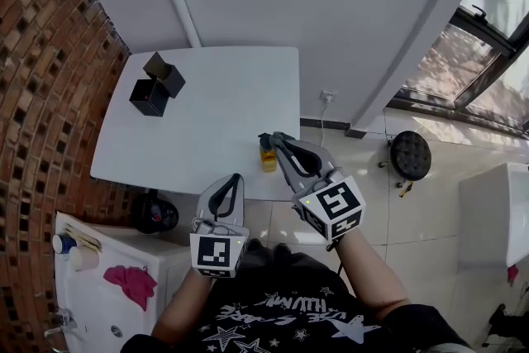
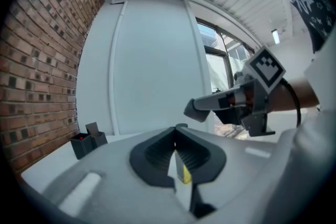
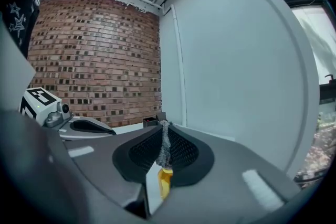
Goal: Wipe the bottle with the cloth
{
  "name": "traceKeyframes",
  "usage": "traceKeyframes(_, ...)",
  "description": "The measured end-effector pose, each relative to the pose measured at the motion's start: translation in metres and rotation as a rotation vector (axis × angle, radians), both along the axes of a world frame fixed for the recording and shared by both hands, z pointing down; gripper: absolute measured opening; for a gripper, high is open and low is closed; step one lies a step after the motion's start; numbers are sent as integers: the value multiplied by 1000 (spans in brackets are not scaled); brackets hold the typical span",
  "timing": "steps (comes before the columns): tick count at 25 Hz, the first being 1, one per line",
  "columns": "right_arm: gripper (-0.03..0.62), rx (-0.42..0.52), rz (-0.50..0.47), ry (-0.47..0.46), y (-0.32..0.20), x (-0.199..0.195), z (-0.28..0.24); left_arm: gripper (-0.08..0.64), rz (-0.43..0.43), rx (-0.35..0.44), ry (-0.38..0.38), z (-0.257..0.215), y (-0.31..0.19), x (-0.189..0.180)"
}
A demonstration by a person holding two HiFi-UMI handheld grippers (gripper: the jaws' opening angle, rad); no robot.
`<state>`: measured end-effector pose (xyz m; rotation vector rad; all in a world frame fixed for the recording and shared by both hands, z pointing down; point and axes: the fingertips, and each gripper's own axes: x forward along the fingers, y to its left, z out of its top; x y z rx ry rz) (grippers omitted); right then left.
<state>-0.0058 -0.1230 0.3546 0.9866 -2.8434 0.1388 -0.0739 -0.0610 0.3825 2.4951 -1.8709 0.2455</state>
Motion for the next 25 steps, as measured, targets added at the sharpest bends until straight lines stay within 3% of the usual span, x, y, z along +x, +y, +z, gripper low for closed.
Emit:
traceKeyframes(8,34,-32,-50,179,-18,-30,21,5,24,1,11,5,-15,-9)
traceKeyframes(25,34,-78,-57,155,1,-25,18,5,44,16,18,4,-38,-12)
